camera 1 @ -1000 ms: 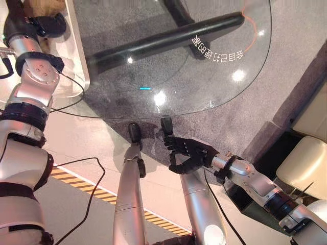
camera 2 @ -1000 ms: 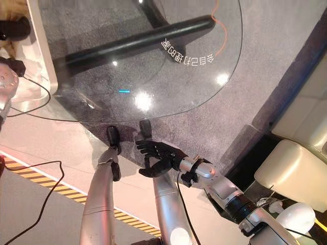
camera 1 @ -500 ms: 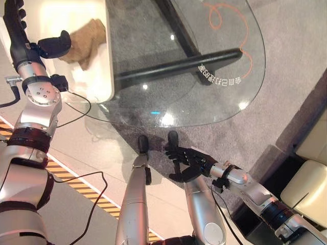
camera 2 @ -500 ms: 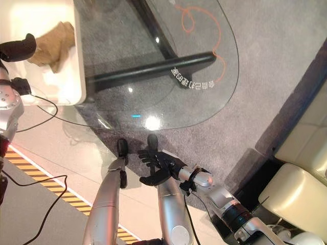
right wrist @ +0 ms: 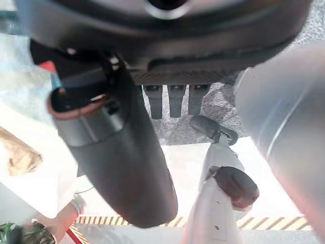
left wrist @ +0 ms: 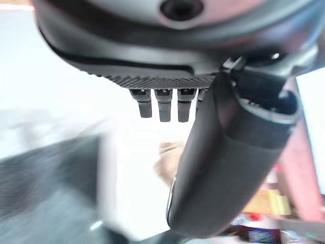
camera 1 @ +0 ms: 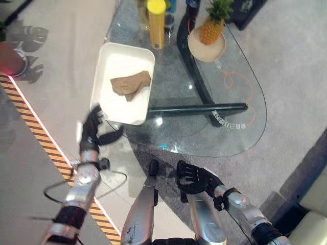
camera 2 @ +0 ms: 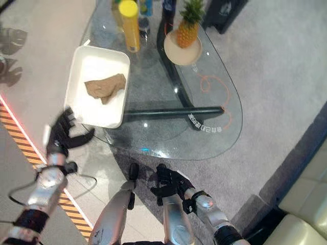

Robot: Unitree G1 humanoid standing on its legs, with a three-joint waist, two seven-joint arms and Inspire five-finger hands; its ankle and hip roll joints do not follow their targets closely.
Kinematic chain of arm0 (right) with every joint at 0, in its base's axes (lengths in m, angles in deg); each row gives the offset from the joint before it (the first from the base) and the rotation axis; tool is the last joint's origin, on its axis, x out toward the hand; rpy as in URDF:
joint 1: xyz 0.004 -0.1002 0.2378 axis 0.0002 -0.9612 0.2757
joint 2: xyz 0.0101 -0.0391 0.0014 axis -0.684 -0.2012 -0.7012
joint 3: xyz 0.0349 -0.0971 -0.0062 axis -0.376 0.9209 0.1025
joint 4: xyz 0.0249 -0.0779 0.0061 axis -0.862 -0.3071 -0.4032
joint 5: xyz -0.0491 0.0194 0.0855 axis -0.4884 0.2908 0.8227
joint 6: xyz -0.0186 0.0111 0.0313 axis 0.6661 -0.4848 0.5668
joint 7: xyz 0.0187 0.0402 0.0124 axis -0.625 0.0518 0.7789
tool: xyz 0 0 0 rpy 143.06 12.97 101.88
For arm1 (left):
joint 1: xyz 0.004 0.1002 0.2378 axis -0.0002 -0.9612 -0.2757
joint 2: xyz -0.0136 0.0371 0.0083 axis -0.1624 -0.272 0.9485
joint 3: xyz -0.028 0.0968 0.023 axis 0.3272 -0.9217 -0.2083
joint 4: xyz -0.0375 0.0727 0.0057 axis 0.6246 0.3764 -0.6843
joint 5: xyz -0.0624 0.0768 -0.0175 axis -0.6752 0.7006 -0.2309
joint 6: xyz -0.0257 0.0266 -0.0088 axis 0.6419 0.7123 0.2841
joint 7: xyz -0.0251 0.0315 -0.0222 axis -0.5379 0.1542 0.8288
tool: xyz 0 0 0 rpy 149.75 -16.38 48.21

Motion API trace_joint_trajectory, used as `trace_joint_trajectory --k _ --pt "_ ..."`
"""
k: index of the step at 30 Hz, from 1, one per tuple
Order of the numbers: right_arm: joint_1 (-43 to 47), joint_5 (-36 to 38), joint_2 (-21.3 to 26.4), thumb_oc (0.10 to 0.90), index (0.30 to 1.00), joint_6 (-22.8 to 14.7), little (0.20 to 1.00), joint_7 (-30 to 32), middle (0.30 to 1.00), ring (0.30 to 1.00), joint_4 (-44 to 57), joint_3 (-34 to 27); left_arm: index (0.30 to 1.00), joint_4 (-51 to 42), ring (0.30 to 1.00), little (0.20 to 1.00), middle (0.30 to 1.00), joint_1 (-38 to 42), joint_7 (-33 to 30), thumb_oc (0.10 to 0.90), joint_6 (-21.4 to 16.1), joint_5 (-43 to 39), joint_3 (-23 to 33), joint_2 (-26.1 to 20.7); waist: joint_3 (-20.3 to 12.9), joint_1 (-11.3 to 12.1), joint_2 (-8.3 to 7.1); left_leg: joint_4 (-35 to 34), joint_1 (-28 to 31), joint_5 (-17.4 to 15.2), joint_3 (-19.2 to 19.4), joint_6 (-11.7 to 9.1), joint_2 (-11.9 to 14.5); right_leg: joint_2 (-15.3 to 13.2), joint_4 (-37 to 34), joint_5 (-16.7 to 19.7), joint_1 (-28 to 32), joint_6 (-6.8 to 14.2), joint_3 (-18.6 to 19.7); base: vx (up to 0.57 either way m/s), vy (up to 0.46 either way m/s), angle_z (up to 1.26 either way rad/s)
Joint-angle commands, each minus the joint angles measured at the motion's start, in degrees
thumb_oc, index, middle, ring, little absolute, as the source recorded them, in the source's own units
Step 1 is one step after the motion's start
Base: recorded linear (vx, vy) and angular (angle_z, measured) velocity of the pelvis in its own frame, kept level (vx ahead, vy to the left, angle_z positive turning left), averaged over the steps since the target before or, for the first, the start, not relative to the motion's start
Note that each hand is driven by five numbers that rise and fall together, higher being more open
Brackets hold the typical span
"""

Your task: Wipe the table with a cloth and put it in the basket.

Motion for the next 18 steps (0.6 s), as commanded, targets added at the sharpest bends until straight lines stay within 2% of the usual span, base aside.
trace_joint_trajectory --k 1,2,4,6,11,13,18 --pt "-6.63 -3.23 -0.8 0.8 0.9 -0.94 0.9 -1.01 0.9 0.9 0.04 -1.63 0.9 2.85 0.9 0.9 0.9 -3.79 7.91 0.8 -1.51 -3.33 0.25 3.29 -12.94 -0.04 0.92 1.59 0.78 -2.7 0.31 2.71 -2.62 -0.33 -5.02 1.94 4.0 0.63 -0.83 0.14 -0.107 0.16" --pt "-7.33 -3.56 -1.49 0.8 0.9 -0.33 0.9 -1.15 0.9 0.9 -2.6 -2.46 0.9 6.66 0.9 0.9 0.9 -6.71 12.87 0.8 -0.35 -5.69 -0.1 5.77 -14.9 0.48 0.93 0.55 2.87 -2.74 -0.15 2.5 -2.48 -0.47 -6.71 2.01 6.83 0.69 -1.52 0.11 -0.08 0.2" --pt "-7.65 -3.72 -1.92 0.8 0.9 -0.27 0.9 -1.13 0.9 0.9 -4.68 -3.01 0.9 8.76 0.9 0.9 0.9 -8.28 15.7 0.8 1.91 -6.74 -0.33 6.98 -15.99 0.8 0.92 0.14 4.01 -2.84 -0.38 2.39 -2.41 -0.47 -7.41 2.02 8.21 0.68 -1.89 0.1 -0.075 0.14" --pt "-7.72 -6.19 -3.25 0.8 0.9 0.06 0.9 -0.11 0.9 0.9 -10.14 -3.38 0.9 15.74 0.9 0.9 0.9 -11.02 21.39 0.8 5.29 -7.06 -1.8 10.57 -18.84 1.35 0.8 -0.37 6.11 -3.04 -0.62 2.19 -2.05 -0.58 -8.56 2.13 10.88 0.67 -2.68 0.12 -0.098 0.18" --pt "-6.57 -5.77 -6.03 0.8 0.9 2.07 0.9 -0.69 0.9 0.9 -20.42 -3.26 0.9 29.23 0.9 0.9 0.9 -10.72 23.88 0.8 7.12 -5.36 -5.06 15.08 -22.96 1.29 0.61 -2.54 10.33 -3.19 -0.94 1.82 -1.09 -0.54 -10.6 2.23 14.82 0.82 -3.18 0.09 -0.067 0.06" --pt "-5.89 -4.05 -6.98 0.8 0.9 1.2 0.9 -2.16 0.9 0.9 -24.23 -3.34 0.9 33.71 0.9 0.9 0.9 -9.93 25.08 0.8 7.19 -5.59 -5.46 16.0 -24.07 1.12 0.57 -3.56 11.73 -3.31 -0.73 1.65 -0.7 -0.51 -11.61 2.24 16.02 0.84 -3.1 0.05 -0.05 -0.02" --pt "-4.73 -5.09 -8.87 0.8 0.9 0.29 0.9 -2.5 0.9 0.9 -30.6 -3.61 0.9 41.35 0.9 0.9 0.9 -8.3 27.59 0.8 7.08 -5.44 -5.44 17.51 -26.13 0.4 0.77 -4.89 13.72 -3.69 0.2 1.36 0.19 -0.44 -12.88 2.19 17.54 0.95 -2.44 0.02 -0.032 -0.1"
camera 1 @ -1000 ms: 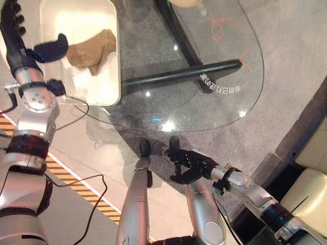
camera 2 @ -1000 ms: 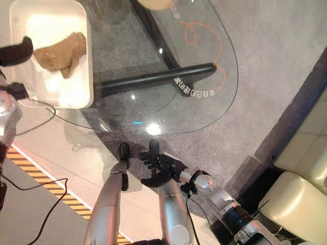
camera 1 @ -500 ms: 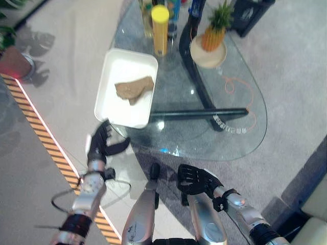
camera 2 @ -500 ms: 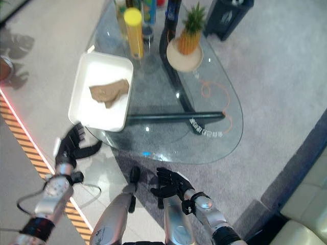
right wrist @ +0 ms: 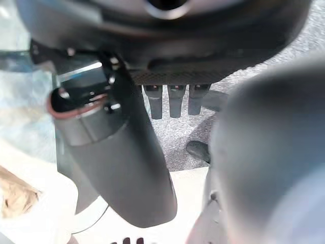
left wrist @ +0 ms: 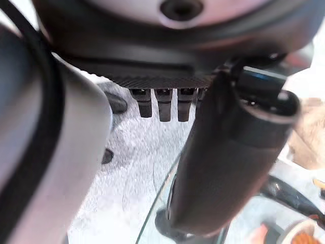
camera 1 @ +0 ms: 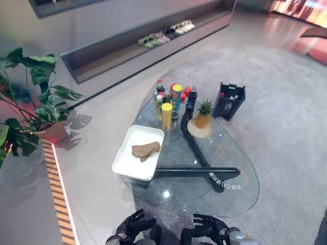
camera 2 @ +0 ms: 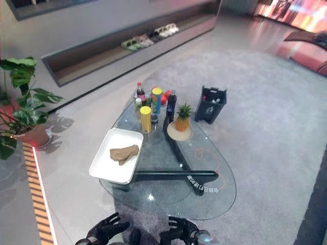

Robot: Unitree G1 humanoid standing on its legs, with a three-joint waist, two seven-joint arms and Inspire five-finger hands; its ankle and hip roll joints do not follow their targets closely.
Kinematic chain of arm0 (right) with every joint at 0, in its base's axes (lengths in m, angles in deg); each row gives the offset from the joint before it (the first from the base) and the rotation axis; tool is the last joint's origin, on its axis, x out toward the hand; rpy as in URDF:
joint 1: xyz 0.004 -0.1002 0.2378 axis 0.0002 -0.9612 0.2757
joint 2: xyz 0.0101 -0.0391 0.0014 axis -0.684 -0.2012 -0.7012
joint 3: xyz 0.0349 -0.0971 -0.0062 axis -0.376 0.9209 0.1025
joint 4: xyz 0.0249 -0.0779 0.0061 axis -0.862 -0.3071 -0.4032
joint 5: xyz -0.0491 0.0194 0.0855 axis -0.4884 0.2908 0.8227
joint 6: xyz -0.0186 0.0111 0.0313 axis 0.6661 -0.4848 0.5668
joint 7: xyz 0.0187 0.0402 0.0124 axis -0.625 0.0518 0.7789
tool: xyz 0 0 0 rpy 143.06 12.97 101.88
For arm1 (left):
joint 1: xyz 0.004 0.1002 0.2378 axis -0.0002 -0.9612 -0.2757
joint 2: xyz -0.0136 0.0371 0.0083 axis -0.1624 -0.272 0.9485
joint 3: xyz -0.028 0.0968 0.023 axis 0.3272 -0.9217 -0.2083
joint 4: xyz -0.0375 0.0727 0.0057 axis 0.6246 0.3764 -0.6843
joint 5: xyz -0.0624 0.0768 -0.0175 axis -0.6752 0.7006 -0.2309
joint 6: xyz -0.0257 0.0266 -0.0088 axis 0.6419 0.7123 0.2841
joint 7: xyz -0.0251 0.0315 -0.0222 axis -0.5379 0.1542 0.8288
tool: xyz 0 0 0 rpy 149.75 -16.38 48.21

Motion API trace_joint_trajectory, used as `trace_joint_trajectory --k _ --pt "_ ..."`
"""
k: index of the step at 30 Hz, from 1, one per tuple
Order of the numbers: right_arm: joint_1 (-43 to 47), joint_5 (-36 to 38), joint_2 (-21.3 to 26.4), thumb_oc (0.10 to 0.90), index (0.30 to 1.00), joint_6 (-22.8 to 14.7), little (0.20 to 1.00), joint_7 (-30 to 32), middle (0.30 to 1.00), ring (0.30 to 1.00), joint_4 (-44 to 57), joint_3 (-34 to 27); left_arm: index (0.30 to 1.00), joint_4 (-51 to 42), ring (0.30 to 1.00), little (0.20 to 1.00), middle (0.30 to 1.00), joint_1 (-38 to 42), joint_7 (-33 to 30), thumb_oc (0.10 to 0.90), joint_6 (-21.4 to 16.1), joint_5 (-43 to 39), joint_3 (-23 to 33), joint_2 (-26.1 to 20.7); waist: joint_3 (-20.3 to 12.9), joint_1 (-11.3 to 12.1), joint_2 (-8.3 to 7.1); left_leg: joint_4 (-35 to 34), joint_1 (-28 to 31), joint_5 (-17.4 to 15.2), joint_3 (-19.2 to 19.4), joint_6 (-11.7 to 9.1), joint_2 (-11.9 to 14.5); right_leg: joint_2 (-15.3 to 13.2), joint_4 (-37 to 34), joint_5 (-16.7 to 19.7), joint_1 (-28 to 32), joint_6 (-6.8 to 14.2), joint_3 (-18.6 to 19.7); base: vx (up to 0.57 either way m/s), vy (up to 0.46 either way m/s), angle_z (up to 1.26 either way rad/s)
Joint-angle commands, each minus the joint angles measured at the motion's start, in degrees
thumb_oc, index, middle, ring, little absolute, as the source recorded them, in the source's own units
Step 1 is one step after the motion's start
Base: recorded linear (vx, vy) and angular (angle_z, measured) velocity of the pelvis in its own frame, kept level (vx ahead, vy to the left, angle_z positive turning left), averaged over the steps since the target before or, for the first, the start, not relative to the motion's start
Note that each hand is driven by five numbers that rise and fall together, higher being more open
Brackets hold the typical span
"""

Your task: Wipe the table with a cloth and put it in the basket.

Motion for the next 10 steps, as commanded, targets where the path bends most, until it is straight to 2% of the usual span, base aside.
trace_joint_trajectory --k 1,10 --pt "0.12 0.74 -0.34 0.8 0.9 -1.7 0.9 -2.27 0.9 0.9 -0.06 0.78 0.9 2.65 0.9 0.9 0.9 1.67 3.05 0.8 -1.6 0.63 -0.98 1.95 -2.09 0.25 -0.5 3.6 -1.2 -3.26 1.69 1.31 -0.99 -1.69 2.09 1.22 -0.84 1.06 0.0 0.01 -0.02 -0.17" --pt "0.73 1.69 -0.99 0.8 0.9 -0.65 0.9 -3.59 0.9 0.9 -5.49 -0.67 0.9 6.2 0.9 0.9 0.9 2.86 6.21 0.8 -2.15 1.52 -1.3 2.18 -3.65 -0.79 0.56 1.33 1.45 -3.09 2.53 1.08 0.22 -1.41 1.26 0.85 0.94 1.02 1.02 0.01 -0.006 -0.06"
